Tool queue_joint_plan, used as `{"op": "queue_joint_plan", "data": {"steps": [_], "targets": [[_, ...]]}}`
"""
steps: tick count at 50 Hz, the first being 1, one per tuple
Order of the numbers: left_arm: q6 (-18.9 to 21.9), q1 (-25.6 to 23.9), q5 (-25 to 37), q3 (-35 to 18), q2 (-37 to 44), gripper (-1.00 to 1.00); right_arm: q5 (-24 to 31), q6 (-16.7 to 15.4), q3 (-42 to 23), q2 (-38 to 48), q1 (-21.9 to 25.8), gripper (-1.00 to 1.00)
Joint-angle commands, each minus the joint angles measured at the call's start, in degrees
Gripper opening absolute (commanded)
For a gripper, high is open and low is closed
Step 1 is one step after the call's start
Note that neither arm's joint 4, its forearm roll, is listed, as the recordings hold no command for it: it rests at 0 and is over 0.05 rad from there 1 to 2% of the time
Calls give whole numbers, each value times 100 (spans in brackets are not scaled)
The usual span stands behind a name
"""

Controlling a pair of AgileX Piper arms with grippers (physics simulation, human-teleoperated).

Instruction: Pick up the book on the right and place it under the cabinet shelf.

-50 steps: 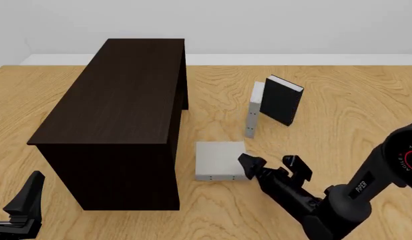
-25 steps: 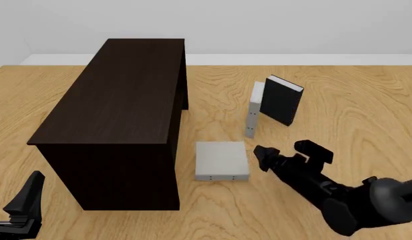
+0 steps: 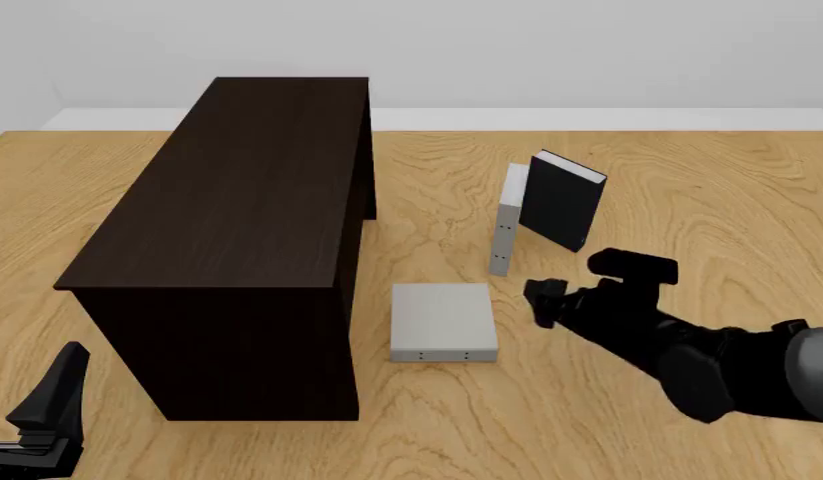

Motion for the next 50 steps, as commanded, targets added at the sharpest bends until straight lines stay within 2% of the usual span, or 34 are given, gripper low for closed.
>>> {"op": "queue_joint_plan", "data": {"steps": [1, 17, 24, 50], "targets": [[0, 0, 0, 0, 0, 100, 486, -563, -215, -1, -149, 100], [0, 0, 0, 0, 0, 100, 361, -752, -307, 398, -169, 100], [0, 0, 0, 0, 0, 100, 101, -697, -323, 780, -96, 100], [0, 0, 0, 0, 0, 100, -214, -493, -506, 1488, 255, 100]]}}
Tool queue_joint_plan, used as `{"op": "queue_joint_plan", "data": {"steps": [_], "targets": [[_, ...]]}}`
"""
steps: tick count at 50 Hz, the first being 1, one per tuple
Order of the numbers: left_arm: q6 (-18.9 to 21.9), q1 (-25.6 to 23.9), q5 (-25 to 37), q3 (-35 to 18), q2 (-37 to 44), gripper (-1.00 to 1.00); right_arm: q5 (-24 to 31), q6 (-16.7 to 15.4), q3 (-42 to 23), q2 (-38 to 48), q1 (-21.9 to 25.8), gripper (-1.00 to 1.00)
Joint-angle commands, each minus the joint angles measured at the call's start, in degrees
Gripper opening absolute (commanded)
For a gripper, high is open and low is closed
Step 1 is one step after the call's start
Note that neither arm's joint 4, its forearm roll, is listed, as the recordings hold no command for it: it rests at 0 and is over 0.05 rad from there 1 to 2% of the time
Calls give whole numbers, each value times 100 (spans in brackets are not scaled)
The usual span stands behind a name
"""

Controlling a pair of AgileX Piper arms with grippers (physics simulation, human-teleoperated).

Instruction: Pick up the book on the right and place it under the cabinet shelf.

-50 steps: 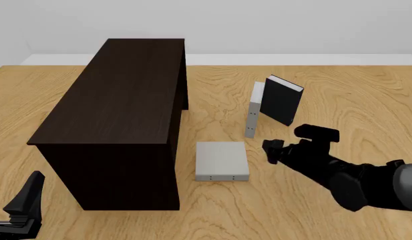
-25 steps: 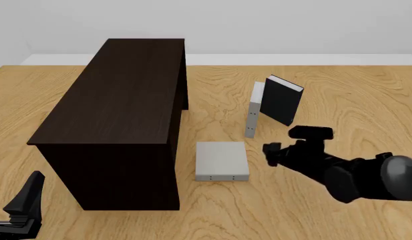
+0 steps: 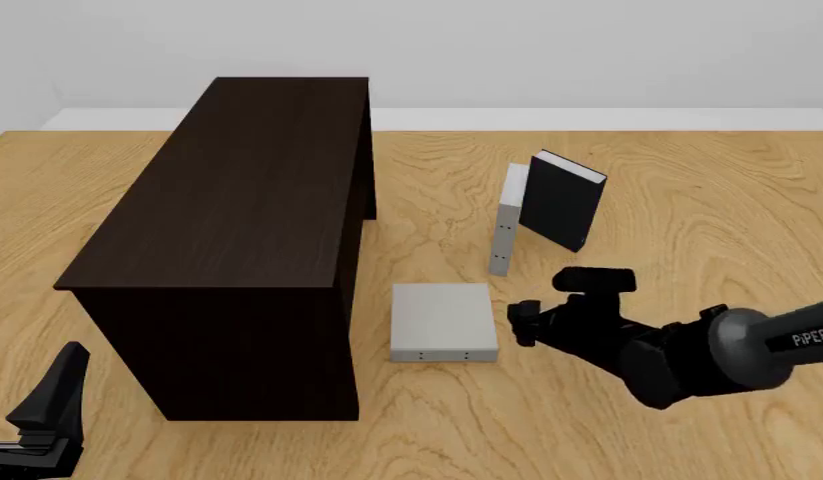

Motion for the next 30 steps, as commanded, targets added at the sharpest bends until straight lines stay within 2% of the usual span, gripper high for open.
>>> {"op": "queue_joint_plan", "data": {"steps": [1, 30], "targets": [[0, 0, 0, 0, 0, 100, -90, 75, -98, 267, 172, 100], [0, 0, 0, 0, 0, 100, -212, 271, -372, 714, 618, 100]]}}
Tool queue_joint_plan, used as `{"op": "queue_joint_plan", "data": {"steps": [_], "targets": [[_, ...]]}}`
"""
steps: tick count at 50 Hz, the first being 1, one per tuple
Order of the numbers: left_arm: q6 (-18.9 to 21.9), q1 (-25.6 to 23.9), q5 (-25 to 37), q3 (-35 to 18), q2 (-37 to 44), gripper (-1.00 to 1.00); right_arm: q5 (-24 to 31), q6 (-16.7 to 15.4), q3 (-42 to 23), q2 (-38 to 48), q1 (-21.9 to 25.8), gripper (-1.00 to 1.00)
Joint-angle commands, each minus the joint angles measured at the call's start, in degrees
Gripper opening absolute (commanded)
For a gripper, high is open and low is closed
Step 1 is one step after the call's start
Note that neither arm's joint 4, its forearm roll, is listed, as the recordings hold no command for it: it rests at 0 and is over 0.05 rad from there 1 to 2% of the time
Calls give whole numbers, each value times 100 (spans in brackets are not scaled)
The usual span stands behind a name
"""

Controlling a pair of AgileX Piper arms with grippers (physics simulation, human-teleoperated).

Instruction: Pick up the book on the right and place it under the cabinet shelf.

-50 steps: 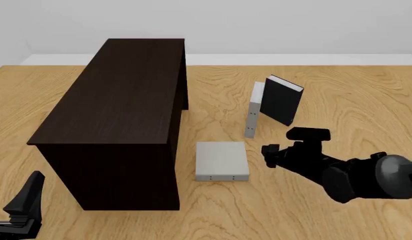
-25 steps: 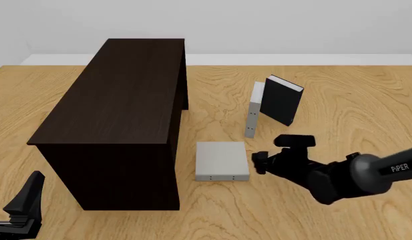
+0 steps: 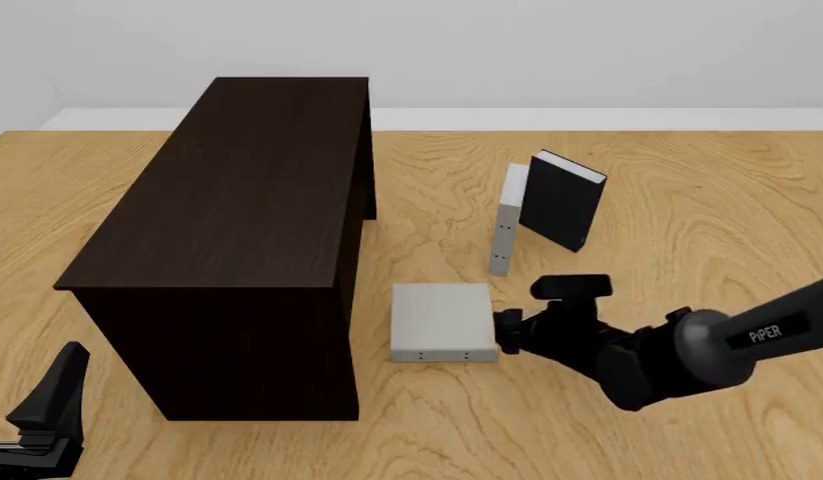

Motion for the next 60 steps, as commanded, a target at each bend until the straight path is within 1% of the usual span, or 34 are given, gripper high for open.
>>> {"op": "queue_joint_plan", "data": {"steps": [1, 12, 30, 60], "targets": [[0, 0, 0, 0, 0, 100, -32, 720, -213, 298, 259, 100], [0, 0, 0, 0, 0, 100, 10, 747, -306, 300, 442, 100], [0, 0, 0, 0, 0, 100, 310, 719, -551, 12, 755, 100], [0, 0, 0, 0, 0, 100, 494, 798, -1084, 258, 1307, 100]]}}
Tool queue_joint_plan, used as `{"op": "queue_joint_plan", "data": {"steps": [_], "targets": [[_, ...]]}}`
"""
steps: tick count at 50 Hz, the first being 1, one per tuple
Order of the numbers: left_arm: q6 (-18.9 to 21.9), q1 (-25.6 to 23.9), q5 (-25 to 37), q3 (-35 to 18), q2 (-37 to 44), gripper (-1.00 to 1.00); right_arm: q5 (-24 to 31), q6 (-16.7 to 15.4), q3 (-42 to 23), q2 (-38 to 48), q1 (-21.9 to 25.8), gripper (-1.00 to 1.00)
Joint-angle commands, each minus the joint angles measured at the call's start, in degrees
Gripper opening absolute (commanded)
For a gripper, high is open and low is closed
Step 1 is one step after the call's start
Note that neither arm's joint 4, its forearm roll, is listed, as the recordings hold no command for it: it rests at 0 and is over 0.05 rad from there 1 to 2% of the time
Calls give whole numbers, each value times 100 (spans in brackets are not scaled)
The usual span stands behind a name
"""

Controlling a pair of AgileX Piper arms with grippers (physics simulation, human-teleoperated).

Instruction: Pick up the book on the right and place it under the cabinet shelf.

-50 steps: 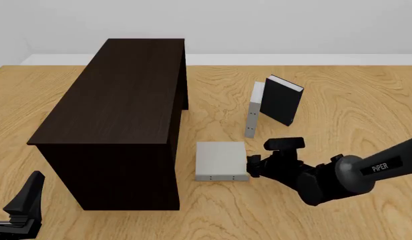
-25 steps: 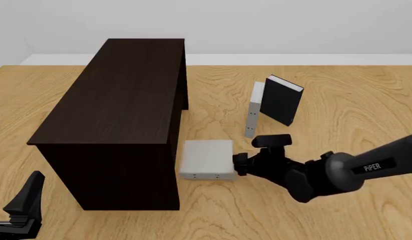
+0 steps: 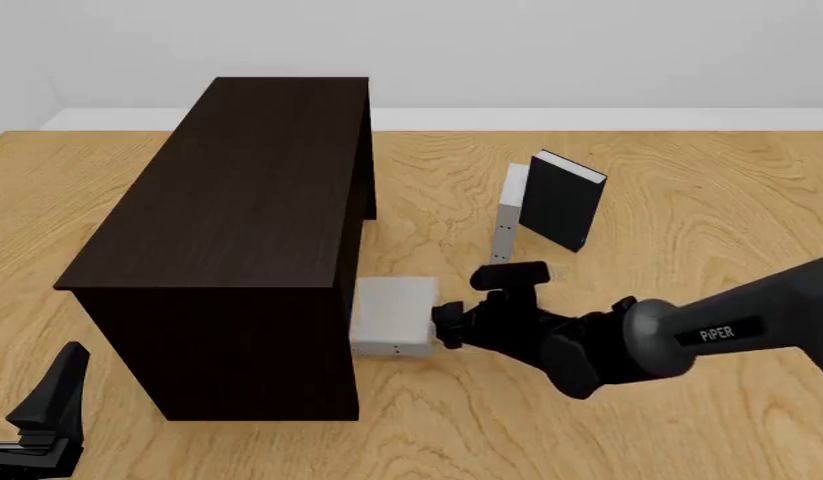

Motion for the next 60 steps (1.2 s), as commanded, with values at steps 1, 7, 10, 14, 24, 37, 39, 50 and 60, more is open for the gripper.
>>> {"op": "queue_joint_plan", "data": {"steps": [1, 7, 10, 14, 24, 37, 39, 50, 60], "targets": [[0, 0, 0, 0, 0, 100, 16, 293, -293, 131, 343, 100], [0, 0, 0, 0, 0, 100, 45, 314, -429, 226, 446, 100], [0, 0, 0, 0, 0, 100, 61, 333, -505, 280, 522, 100], [0, 0, 0, 0, 0, 100, 104, 327, -613, 341, 595, 100], [0, 0, 0, 0, 0, 100, 157, 356, -820, 475, 776, 100], [0, 0, 0, 0, 0, 100, 186, 404, -1000, 591, 980, 100], [0, 0, 0, 0, 0, 100, 176, 406, -1026, 633, 1013, 100], [0, 0, 0, 0, 0, 100, 206, 421, -1131, 697, 1098, 100], [0, 0, 0, 0, 0, 100, 125, 324, -1025, 735, 903, 100]]}}
